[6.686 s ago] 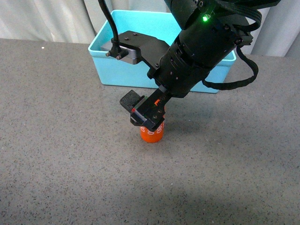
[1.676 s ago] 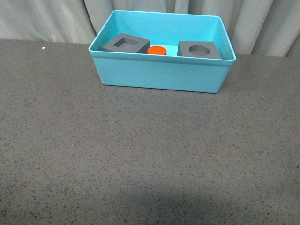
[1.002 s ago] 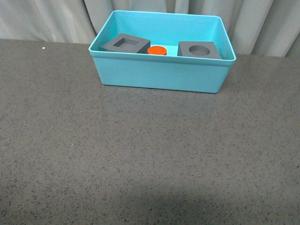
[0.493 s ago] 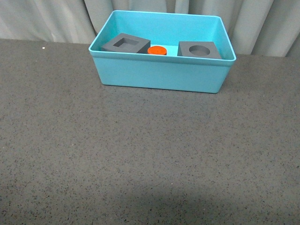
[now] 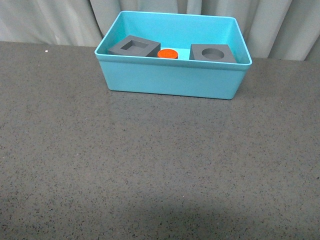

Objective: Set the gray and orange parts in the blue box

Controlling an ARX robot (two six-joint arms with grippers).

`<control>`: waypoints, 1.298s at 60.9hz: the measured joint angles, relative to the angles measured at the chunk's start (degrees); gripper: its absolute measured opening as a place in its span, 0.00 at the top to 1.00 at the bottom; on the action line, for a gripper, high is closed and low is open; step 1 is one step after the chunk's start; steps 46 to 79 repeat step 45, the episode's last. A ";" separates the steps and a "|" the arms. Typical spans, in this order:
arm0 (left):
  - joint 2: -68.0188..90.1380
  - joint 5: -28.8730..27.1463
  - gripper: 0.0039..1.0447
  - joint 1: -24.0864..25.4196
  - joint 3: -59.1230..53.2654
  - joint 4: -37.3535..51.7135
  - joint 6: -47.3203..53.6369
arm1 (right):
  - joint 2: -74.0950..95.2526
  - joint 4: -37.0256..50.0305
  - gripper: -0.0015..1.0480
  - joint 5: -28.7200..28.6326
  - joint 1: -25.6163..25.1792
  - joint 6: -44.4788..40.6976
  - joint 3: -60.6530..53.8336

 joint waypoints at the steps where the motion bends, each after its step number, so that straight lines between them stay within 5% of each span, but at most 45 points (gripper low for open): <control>1: 0.00 0.00 0.06 0.00 0.00 0.00 0.00 | 0.00 0.00 0.60 0.00 0.00 0.00 0.00; 15: 0.00 0.00 0.06 0.00 0.00 0.00 0.00 | 0.00 0.00 0.08 0.00 0.00 0.04 0.00; 79: 0.00 0.00 0.06 0.00 0.00 0.00 0.00 | 0.00 0.00 0.09 0.00 0.00 0.02 0.00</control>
